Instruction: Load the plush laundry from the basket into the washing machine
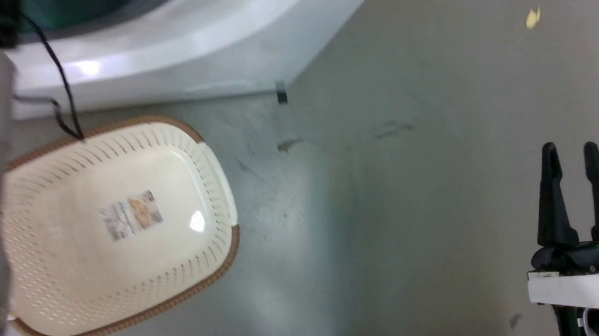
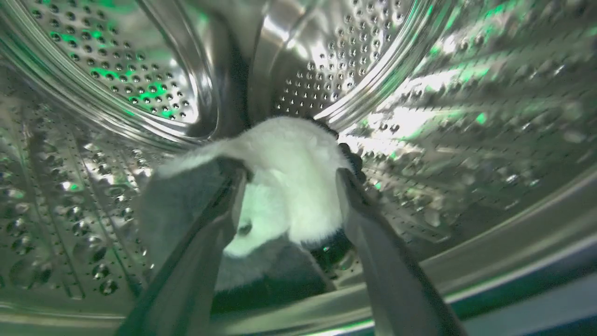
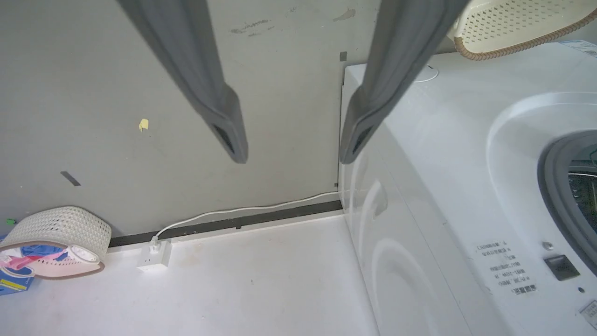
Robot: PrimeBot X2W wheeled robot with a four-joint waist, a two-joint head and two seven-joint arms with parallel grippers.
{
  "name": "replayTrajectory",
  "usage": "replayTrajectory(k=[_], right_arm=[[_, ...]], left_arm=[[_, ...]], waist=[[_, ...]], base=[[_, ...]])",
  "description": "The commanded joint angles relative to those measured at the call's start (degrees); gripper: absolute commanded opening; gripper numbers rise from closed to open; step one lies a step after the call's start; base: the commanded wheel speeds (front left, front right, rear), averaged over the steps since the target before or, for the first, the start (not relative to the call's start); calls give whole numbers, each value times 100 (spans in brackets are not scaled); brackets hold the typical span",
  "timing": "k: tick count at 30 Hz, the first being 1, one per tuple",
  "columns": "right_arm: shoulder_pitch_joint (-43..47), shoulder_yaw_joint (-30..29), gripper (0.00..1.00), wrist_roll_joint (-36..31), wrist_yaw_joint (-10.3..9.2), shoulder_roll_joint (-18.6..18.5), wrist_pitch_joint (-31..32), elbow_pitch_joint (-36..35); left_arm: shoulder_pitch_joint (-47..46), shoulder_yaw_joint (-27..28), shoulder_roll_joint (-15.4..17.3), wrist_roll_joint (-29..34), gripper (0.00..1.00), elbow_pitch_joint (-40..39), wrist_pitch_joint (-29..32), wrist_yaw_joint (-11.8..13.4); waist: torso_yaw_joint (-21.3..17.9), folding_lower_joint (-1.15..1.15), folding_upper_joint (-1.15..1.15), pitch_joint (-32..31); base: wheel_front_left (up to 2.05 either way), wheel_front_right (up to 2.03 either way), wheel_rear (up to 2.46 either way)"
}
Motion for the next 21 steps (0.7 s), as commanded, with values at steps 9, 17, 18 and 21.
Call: replayTrajectory(k=[9,17,18,21], right_arm=[[502,-118,100,-411,-4,-52,-24,-67],[913,-23,100,-742,-4,72,-24,-78],[967,-26,100,-775,-4,90,-24,-73],[1129,-2,100,-871,-4,145,-24,-56]], left_arm=[[1745,331,-779,-658,100,-508,-1288,-51],[4078,521,-1050,-637,100,-2539,-1311,-51],[4378,524,-1096,-608,100,-2780,-1311,-37],[5222,542,-1245,-562,100,-3370,-1311,29]], waist=[[681,0,0,-1612],[1056,0,0,-2529],[1108,0,0,-2628],[1220,0,0,-2855]], base=[[0,0,0],[0,0,0],[0,0,0],[0,0,0]])
